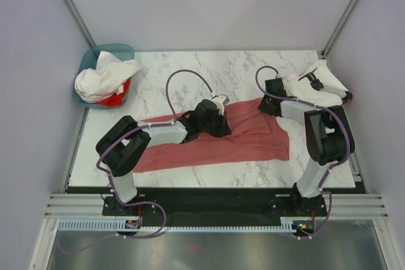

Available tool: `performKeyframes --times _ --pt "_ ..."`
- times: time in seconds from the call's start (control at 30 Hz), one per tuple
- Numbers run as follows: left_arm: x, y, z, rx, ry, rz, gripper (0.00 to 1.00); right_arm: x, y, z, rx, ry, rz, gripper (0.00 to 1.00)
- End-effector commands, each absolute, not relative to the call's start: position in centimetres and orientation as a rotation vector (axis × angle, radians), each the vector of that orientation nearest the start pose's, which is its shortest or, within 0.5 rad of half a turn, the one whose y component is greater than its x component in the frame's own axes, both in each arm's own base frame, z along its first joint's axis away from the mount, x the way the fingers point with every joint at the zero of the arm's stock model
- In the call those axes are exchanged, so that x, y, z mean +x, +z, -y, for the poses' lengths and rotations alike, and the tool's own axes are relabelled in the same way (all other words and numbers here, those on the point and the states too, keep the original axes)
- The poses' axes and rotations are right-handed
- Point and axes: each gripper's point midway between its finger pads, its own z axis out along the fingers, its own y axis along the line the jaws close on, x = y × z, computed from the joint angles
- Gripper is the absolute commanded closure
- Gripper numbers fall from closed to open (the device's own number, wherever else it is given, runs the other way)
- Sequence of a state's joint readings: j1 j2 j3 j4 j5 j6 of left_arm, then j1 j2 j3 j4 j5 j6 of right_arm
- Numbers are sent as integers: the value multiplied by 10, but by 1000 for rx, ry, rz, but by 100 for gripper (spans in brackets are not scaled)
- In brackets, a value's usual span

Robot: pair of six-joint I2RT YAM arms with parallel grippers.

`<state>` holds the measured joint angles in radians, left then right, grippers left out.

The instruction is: Fold and stack the t-shirts

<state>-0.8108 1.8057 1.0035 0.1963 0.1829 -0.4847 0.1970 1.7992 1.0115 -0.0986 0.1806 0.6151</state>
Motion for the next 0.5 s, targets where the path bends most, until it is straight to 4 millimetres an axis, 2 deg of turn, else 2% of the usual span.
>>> performKeyframes --times 0.0,0.03,0.23,0.3,0.43,0.47 --pt "272 97 389 519 -1010 -2173 98 428 30 -74 605 149 -2355 73" --pt "266 102 391 530 -1026 -2154 98 428 29 -74 608 150 -2356 73" --pt "236 108 397 615 -1114 -2108 98 427 29 -72 616 152 -2357 71" --pt "224 110 398 660 -1124 -2088 86 426 29 -73 615 155 -2358 71" --pt "203 116 400 736 -1183 -2039 77 426 29 -72 618 155 -2359 71" --pt "202 113 397 736 -1182 -2046 70 426 29 -72 618 157 -2360 70"
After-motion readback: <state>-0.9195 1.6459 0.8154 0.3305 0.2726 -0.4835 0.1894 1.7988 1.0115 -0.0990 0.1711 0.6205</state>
